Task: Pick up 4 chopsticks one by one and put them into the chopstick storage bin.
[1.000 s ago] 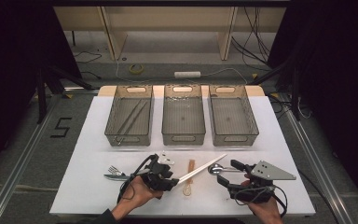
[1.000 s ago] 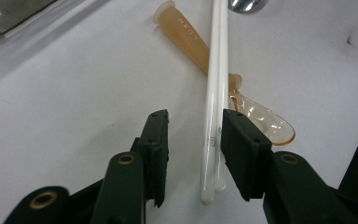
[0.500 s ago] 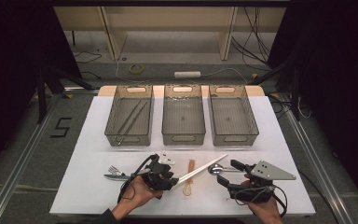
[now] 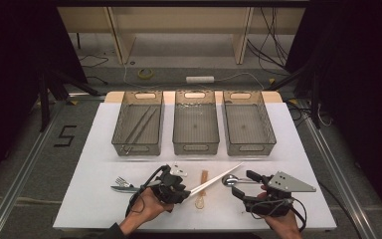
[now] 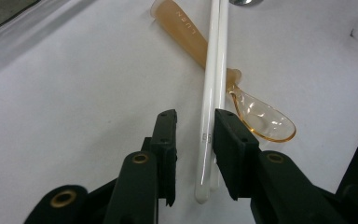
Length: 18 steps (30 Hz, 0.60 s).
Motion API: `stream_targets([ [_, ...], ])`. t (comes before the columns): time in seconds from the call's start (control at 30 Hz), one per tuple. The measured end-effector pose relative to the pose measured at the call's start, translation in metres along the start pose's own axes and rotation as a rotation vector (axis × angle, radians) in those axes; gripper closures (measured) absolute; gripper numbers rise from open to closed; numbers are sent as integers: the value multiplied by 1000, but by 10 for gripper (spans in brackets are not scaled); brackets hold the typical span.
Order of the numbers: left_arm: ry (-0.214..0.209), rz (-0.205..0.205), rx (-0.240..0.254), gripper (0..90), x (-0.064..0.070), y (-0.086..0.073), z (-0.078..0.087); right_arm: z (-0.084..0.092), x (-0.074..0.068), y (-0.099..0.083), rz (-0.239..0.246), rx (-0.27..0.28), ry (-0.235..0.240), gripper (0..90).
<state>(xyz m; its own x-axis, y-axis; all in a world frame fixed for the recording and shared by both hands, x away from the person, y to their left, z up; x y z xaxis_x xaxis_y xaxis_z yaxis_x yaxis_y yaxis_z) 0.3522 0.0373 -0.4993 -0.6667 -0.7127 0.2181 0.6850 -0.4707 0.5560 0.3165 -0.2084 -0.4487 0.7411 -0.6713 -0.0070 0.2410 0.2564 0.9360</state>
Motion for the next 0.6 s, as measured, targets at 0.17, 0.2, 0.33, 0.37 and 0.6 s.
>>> stream_targets([
  [0.17,-5,-1,-9,713,1,-1,-1,0,0,0,0,1,0,253],
  [0.2,-7,2,-8,718,1,-1,-1,0,0,0,0,1,0,253],
  [0.33,-10,6,-10,744,1,0,-1,0,0,0,0,2,-1,253],
  [0.37,-10,7,-10,750,2,0,-1,0,0,0,0,1,-1,253],
  [0.6,-9,15,-15,773,2,0,-2,0,0,0,-1,2,-1,253],
])
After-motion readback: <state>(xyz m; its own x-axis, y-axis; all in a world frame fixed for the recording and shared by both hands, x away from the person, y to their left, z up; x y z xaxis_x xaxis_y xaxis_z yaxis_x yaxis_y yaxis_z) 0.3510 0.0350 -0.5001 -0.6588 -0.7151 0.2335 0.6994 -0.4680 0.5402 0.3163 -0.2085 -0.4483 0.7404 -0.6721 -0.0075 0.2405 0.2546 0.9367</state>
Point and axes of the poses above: each handheld gripper's, and its own axes: z roughly backward along the jaws, y roughly out of its top, x roughly to its right, the point moved 5 cm from there along -z, roughly forward along the jaws, and after that the axes turned 8 degrees about z, right-handed, at the moved point
